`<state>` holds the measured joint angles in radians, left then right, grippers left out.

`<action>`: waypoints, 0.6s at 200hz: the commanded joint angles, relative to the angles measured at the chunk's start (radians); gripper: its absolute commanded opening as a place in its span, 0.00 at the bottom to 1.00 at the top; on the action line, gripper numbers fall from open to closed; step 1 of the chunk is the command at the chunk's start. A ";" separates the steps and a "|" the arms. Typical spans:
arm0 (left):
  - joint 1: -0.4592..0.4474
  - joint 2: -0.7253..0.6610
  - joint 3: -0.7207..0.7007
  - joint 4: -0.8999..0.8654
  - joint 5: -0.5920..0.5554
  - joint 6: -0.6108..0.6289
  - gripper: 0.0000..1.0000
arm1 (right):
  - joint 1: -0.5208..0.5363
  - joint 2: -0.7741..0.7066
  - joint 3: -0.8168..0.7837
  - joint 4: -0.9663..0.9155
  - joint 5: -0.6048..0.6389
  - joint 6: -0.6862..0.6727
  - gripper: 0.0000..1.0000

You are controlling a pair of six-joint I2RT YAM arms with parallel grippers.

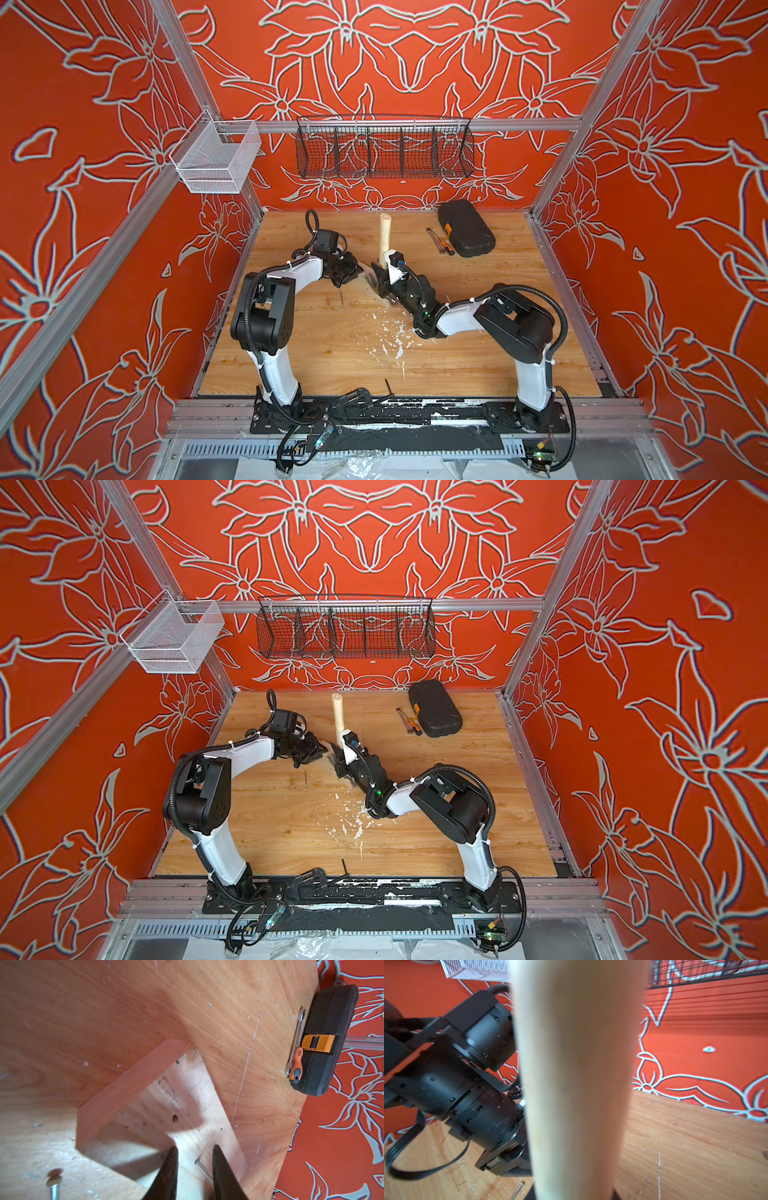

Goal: Use a claw hammer to pull out a nail
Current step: Remove the nail from the mounting plate.

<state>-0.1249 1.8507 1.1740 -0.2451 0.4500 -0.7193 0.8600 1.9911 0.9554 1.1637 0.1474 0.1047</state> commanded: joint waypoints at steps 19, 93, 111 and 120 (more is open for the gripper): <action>-0.012 0.081 -0.071 -0.110 -0.059 0.000 0.29 | -0.007 0.025 0.133 -0.020 -0.009 -0.020 0.00; -0.012 0.092 -0.083 -0.091 -0.047 -0.002 0.29 | -0.027 0.037 0.227 -0.090 -0.017 -0.021 0.00; -0.012 0.097 -0.086 -0.086 -0.041 -0.005 0.29 | -0.030 0.030 0.191 -0.043 -0.022 -0.002 0.00; -0.012 0.098 -0.093 -0.078 -0.038 -0.008 0.29 | -0.029 0.029 0.157 -0.002 -0.016 0.018 0.00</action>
<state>-0.1230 1.8473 1.1572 -0.2161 0.4553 -0.7227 0.8368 2.0384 1.1198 0.9752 0.1387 0.0910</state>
